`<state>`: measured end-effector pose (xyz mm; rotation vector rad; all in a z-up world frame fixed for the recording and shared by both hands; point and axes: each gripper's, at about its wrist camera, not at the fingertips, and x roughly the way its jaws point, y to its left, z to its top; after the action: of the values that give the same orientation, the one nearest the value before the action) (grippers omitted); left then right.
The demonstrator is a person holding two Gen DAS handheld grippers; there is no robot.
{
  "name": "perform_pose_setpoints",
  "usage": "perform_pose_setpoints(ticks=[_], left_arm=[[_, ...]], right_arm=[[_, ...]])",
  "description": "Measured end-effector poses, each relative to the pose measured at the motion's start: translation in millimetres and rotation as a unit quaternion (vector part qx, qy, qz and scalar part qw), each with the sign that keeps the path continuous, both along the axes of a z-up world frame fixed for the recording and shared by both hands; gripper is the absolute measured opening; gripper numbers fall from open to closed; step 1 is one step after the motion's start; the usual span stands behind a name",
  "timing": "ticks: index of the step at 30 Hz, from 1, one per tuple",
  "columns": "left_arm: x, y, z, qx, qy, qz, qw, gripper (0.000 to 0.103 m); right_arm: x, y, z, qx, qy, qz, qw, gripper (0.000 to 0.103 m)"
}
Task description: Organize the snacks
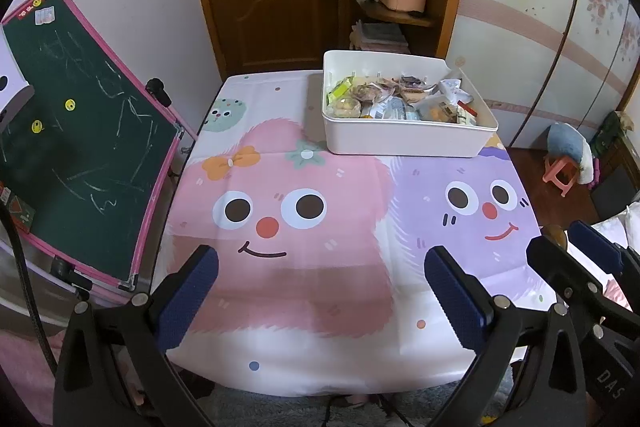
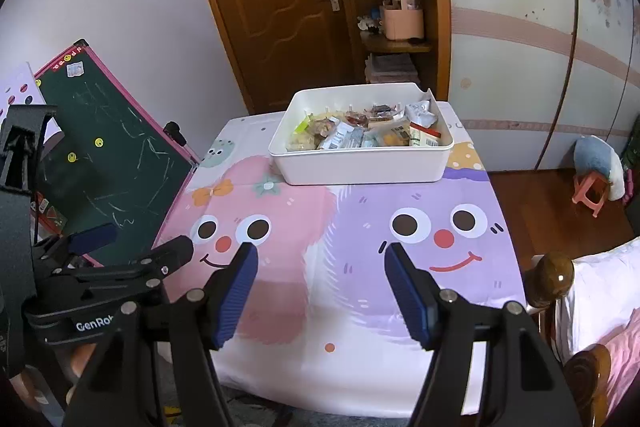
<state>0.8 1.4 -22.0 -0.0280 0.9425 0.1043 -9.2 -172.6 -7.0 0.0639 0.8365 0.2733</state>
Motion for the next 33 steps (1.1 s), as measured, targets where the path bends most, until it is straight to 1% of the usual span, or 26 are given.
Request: perform_pose_setpoints(ticks=[21, 25, 33], left_arm=[[-6, -6, 3, 0.0, -0.002, -0.002, 1.0, 0.103], [-8, -4, 4, -0.003, -0.009, -0.001, 1.0, 0.103], [-9, 0, 4, -0.006, -0.007, -0.002, 1.0, 0.103]], right_arm=[[-4, -3, 6, -0.006, -0.009, -0.008, 1.0, 0.066], [0, -6, 2, -0.008, -0.001, -0.015, 1.0, 0.066], [4, 1, -6, -0.022, 0.007, -0.013, 1.0, 0.066]])
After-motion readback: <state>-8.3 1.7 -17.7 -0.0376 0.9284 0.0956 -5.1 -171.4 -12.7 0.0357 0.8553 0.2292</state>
